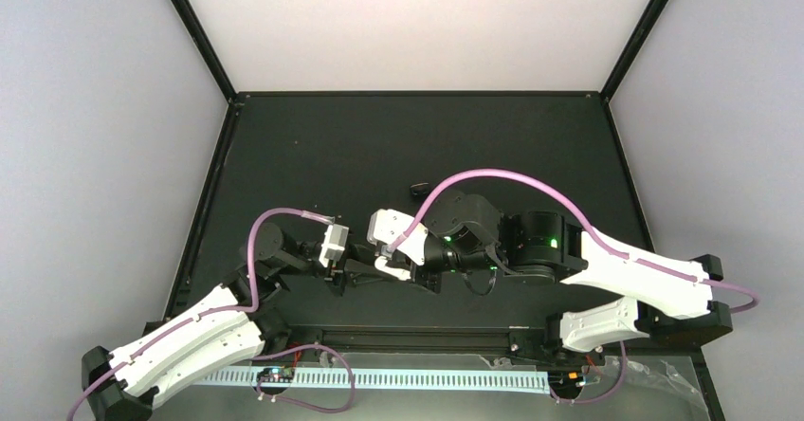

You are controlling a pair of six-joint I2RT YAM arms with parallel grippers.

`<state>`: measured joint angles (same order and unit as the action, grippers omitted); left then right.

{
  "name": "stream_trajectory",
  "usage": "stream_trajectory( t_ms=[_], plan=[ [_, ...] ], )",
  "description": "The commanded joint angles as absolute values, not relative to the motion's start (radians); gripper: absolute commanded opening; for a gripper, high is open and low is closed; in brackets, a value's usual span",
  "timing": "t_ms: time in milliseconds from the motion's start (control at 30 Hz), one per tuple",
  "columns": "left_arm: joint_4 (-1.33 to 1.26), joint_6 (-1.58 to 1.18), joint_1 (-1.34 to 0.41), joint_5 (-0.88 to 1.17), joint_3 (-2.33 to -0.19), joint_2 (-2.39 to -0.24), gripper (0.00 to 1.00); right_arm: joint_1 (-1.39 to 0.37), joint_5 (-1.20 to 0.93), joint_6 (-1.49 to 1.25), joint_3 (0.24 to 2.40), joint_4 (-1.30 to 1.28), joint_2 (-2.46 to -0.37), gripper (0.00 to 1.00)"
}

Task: Insert the wireless bluetooth earbuds into the charging case
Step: Place the earbud in the charging case.

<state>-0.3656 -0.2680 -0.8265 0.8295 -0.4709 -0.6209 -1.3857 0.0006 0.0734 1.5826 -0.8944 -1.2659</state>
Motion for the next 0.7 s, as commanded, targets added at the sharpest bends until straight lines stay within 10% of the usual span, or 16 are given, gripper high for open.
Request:
stream_trajectory(
  t_ms=[0,167,667],
  plan=[
    [-0.404,-0.281,-0.834,0.823,-0.518,-0.606,0.01,-1.401,0.018,0.076,1.605,-0.916,-1.291,0.01],
    [-0.398,-0.276,-0.835,0.819,-0.517,-0.600,0.01,-1.401,0.032,0.063,1.607,-0.909,-1.294,0.01],
    [-0.369,-0.262,-0.836,0.778,-0.496,-0.582,0.02,-1.401,0.029,0.004,1.643,-0.889,-1.217,0.55]
  ],
)
